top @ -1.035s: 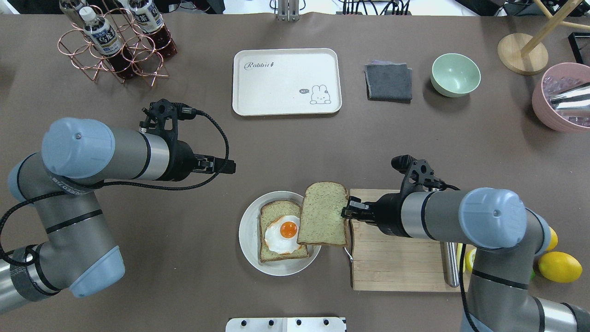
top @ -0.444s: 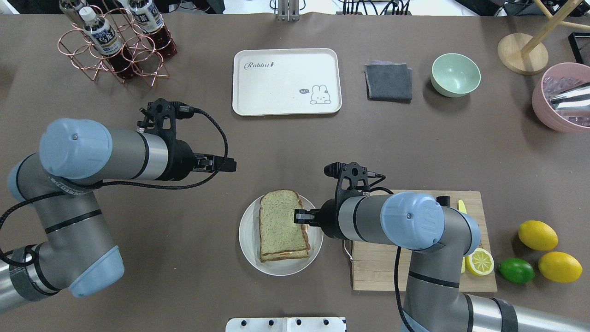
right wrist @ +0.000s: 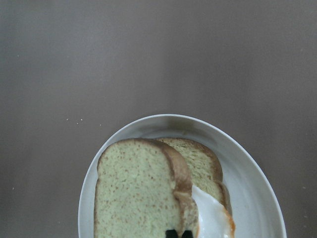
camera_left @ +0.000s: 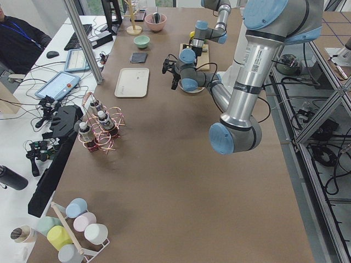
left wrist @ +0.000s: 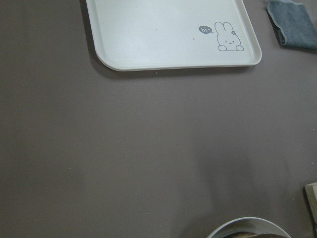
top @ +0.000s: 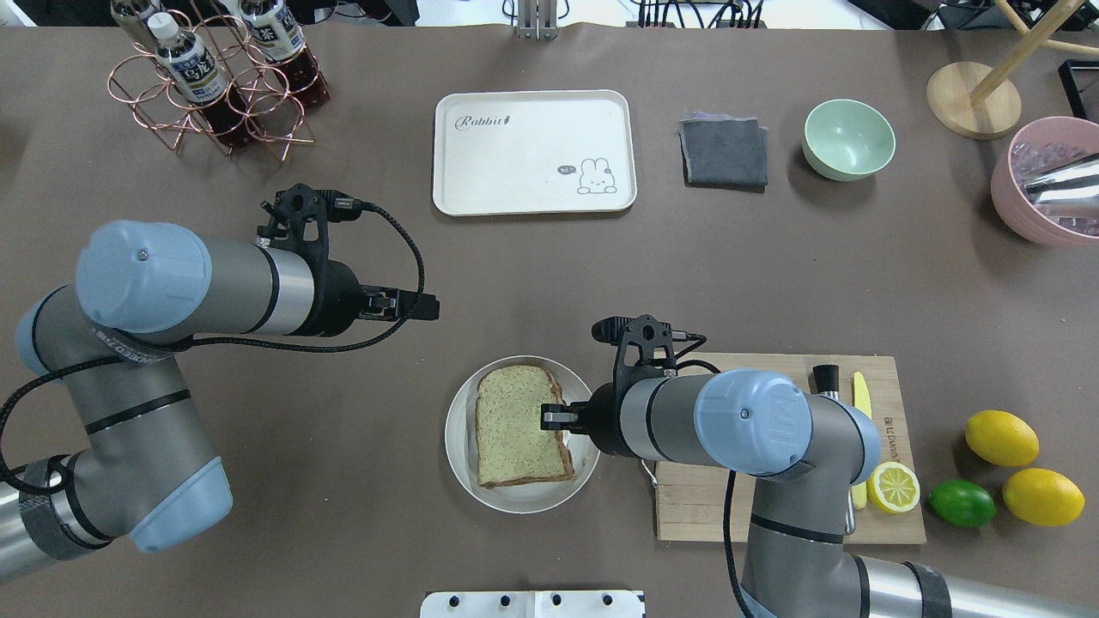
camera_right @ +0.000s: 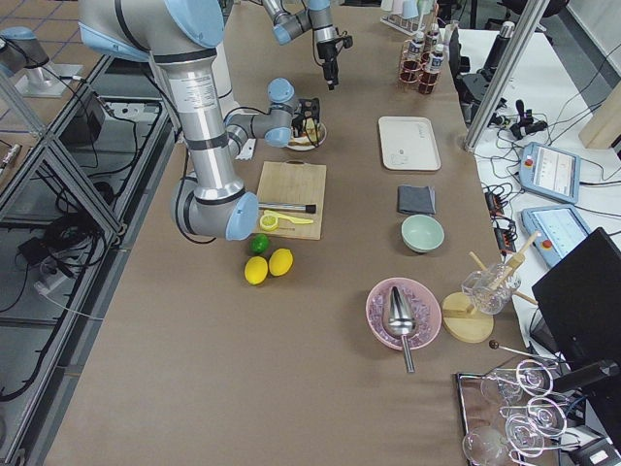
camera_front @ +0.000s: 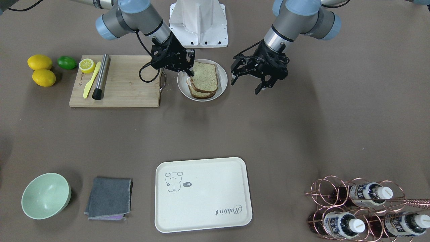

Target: Make sandwich and place on tray

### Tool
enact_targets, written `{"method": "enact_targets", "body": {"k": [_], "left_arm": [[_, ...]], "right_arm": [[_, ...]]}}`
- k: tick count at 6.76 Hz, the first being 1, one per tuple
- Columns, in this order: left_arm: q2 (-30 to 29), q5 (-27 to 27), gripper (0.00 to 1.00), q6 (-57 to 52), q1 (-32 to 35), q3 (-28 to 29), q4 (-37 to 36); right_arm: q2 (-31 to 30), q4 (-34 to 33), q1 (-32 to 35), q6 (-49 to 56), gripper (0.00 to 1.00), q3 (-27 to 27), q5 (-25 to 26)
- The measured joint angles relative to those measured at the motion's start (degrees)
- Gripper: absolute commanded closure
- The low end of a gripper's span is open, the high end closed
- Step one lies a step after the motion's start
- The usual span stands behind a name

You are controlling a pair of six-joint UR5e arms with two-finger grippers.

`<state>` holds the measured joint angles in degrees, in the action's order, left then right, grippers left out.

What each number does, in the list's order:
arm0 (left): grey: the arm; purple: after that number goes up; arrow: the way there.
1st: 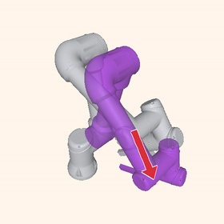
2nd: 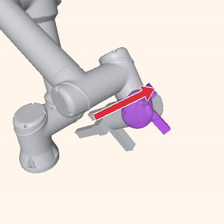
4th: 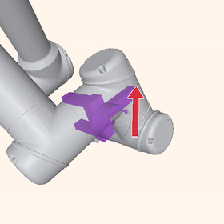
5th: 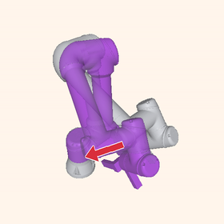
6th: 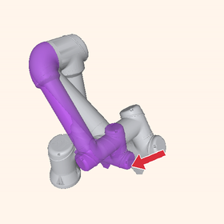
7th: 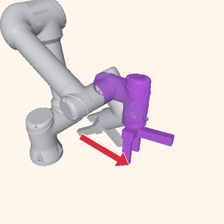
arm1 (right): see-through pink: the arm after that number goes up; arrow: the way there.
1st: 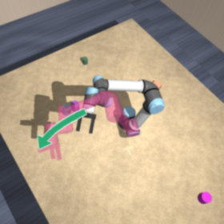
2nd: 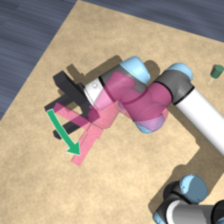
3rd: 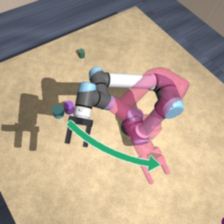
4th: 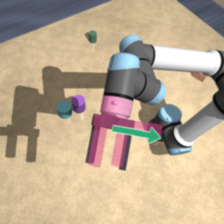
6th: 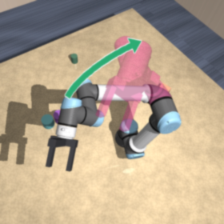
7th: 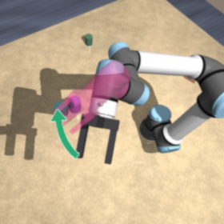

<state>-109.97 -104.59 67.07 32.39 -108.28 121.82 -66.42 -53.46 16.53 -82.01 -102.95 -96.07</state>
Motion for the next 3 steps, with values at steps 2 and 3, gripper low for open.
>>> {"method": "enact_targets", "body": {"k": [2,3], "left_arm": [[-0.2,0.0,0.02,0.0,0.0,0.1,0.0],[-0.3,0.0,0.02,0.0,0.0,0.1,0.0]], "right_arm": [[-0.4,0.0,-0.7,0.1,0.52,0.2,0.8],[-0.5,0.0,-0.7,0.1,0.01,0.2,1.0]]}}
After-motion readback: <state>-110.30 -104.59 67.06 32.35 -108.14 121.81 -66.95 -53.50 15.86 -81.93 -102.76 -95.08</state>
